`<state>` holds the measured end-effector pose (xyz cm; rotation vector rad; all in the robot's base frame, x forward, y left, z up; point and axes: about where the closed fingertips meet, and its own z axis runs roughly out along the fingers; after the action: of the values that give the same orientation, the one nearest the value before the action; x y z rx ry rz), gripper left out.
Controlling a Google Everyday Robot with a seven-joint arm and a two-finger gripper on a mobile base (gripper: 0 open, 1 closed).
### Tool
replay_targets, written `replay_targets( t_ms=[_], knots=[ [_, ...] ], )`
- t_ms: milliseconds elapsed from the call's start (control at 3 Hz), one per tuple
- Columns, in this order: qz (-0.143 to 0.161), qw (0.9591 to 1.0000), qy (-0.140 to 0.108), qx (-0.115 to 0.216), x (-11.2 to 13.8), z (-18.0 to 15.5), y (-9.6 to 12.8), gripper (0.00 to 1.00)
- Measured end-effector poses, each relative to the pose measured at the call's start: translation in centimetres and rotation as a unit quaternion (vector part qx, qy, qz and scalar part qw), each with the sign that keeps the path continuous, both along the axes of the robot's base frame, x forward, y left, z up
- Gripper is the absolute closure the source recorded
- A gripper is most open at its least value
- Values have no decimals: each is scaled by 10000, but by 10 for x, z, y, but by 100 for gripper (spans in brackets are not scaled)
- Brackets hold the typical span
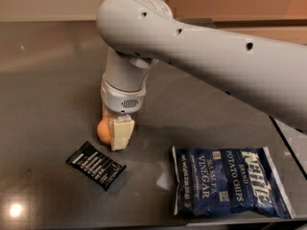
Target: Move orange near rxbar chocolate
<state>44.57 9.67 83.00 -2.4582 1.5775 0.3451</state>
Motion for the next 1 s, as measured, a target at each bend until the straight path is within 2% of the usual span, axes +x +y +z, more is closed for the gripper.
replay_targets(
  t_ms=[333, 1000],
  knots=[
    [151, 9999, -51, 59, -8, 3, 4, 83],
    [296, 9995, -54, 103, -15, 3, 4, 36]
  ],
)
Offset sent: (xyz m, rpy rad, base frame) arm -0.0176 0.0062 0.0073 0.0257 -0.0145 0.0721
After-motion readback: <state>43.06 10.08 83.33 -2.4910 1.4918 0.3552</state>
